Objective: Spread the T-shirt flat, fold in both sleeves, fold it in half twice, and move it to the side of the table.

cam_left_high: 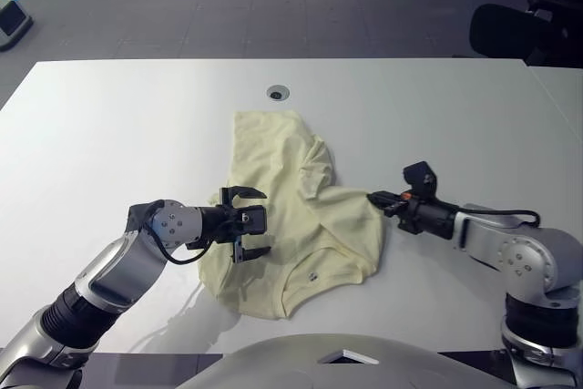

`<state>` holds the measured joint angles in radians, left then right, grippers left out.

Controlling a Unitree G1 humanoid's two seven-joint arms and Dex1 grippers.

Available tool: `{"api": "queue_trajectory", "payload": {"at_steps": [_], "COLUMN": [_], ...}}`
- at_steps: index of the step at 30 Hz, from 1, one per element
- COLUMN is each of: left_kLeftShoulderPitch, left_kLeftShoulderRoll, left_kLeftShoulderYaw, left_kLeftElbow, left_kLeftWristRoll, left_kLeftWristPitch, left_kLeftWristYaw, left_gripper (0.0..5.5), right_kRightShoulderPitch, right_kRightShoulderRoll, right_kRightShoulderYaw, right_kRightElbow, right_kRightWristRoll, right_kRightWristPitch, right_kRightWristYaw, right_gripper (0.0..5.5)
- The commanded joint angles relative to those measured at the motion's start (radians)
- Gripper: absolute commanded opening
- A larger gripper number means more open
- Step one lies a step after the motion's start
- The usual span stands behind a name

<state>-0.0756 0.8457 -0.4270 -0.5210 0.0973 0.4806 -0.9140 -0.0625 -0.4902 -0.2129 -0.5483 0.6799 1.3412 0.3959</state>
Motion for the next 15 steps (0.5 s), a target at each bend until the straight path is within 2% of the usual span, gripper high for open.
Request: {"api": "queue_trajectory", "payload": {"at_steps": [1,15], "left_kLeftShoulderPitch": [0.073,0.108], "left_kLeftShoulderRoll": [0.006,0.016], "left_kLeftShoulderYaw": [-0.037,-0.034], "left_kLeftElbow": [0.018,-0.017], "left_kLeftWristRoll": [0.037,0.031], "left_kLeftWristPitch": [0.058,0.089], "left_kLeftWristYaw": [0.017,0.058], "left_gripper": [5.4,5.4], "right_kRightShoulderPitch": [0.038,0.247], "right_kRightShoulderRoll": [-0.053,-0.208], "right_kRightShoulderYaw": [-0.049,-0.123], "right_kRightElbow": [-0.012,0.003], "right_kRightWristRoll": [0.011,-0.066], "right_kRightWristPitch": [0.023,-0.051], "right_kRightWristYaw": [0.014,0.058], "right_gripper": [0.02,0.02]}}
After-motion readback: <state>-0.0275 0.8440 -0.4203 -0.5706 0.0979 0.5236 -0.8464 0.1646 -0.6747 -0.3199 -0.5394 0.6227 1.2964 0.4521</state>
